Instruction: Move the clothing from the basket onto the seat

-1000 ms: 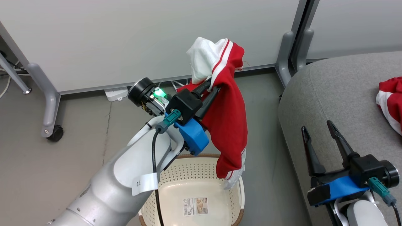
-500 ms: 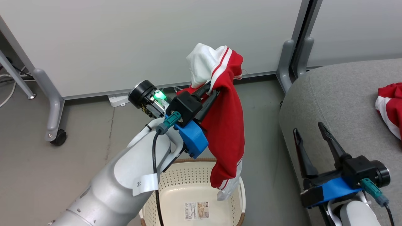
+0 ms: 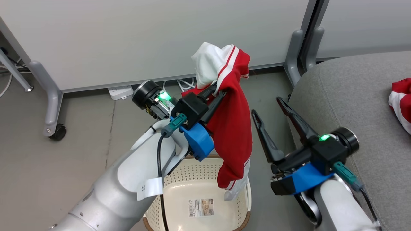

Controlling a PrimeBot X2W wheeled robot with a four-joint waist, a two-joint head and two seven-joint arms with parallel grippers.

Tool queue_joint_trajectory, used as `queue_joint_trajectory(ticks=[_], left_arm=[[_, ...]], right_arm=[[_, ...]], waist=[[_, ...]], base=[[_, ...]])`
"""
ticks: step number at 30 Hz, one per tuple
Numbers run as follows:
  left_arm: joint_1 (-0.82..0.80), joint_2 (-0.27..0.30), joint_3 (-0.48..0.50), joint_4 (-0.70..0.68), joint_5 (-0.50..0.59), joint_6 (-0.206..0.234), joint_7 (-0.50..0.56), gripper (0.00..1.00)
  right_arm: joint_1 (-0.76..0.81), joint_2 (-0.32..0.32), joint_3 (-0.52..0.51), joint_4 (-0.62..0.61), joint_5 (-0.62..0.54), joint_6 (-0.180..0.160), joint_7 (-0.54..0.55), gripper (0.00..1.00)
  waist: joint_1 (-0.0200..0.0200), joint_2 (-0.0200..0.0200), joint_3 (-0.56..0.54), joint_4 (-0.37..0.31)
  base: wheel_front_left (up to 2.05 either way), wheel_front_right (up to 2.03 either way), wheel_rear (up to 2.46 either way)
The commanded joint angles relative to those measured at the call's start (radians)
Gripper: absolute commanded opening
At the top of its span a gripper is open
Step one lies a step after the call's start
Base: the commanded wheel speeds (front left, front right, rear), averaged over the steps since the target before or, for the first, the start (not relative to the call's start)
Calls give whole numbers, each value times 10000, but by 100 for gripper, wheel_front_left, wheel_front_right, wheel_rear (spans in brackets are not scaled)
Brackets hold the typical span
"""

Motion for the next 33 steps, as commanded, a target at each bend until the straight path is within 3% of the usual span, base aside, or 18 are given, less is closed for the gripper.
queue_joint_trajectory(ticks=[1,9,27,28,29,30,33], left_arm=[[-179,-30,21,-46,13,0,-54,0],[-339,-192,-67,-126,101,-25,-54,0],[-539,-466,-232,-473,275,-75,-54,0],[-537,-472,-235,-484,270,-78,-54,0],[-528,-480,-239,-498,277,-80,-54,0],[-508,-487,-241,-507,277,-79,-54,0],[-435,-490,-246,-476,263,-79,-54,0]], right_arm=[[-239,21,126,45,46,-3,-7,100],[-1378,16,867,901,-27,-3,-7,100],[-2677,153,1002,4265,-378,-3,-7,100],[-2675,177,1002,4412,-326,-3,-6,87],[-2708,196,1004,4483,-288,-3,-7,12],[-2745,209,1027,4528,-276,-3,-7,0],[-2776,241,1111,4644,-243,-3,-7,0]], waist=[[0,-1,55,15],[0,-1,281,218],[0,-1,576,603],[0,-1,573,610],[0,-1,567,616],[0,-1,555,619],[0,-1,515,613]], base=[[0,0,0],[0,0,0],[0,0,0],[0,0,0],[0,0,0],[0,0,0],[0,0,0]])
